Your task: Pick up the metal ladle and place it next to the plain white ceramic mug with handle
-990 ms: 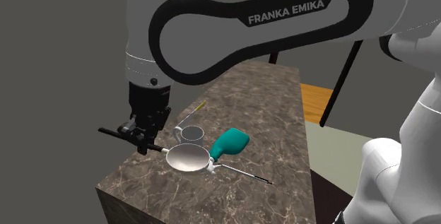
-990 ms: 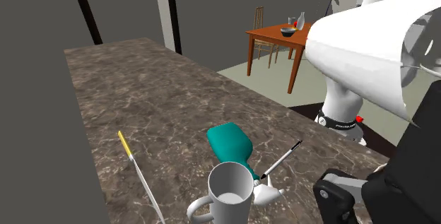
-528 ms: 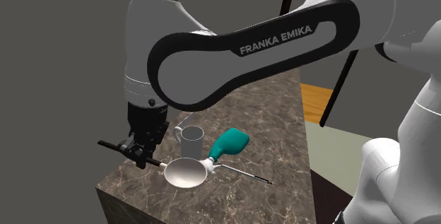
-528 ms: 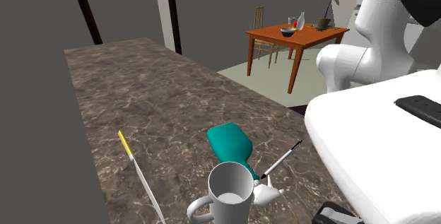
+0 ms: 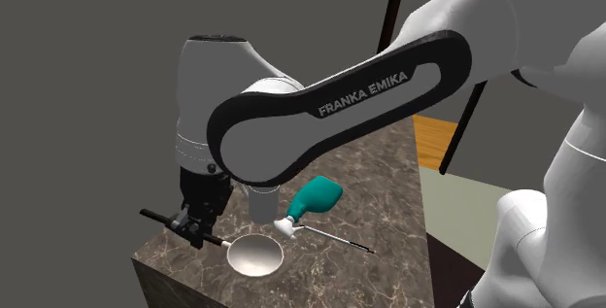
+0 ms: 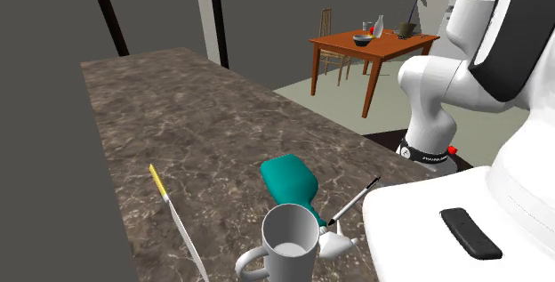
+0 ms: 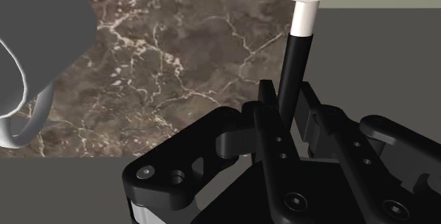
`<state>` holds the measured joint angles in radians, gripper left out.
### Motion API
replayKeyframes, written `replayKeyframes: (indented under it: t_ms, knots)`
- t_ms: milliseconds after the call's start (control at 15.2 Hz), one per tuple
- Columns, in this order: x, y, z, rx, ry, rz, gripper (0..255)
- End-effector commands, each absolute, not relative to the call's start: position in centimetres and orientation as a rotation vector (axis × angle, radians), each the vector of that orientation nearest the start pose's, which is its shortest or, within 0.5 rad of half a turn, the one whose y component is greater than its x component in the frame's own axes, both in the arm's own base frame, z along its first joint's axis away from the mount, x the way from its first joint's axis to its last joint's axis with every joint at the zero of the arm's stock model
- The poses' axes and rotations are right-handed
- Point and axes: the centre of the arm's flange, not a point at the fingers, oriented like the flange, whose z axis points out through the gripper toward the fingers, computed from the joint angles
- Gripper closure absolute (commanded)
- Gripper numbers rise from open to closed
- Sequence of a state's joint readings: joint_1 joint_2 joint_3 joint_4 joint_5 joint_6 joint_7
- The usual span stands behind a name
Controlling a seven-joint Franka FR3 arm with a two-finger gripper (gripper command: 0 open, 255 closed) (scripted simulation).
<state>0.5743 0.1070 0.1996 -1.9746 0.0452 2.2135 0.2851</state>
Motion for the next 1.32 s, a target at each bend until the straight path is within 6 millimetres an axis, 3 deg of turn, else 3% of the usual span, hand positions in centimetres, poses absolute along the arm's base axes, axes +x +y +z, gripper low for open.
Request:
replayKeyframes:
  t_ms: [0,924,1254]
  knots:
    - [42.4,41.4,41.9,-2.94,-0.691,-0.13,255]
    - [42.4,41.4,34.5,-2.94,-0.691,-0.13,255]
    - [42.4,41.4,34.5,-2.94,-0.691,-0.13,255]
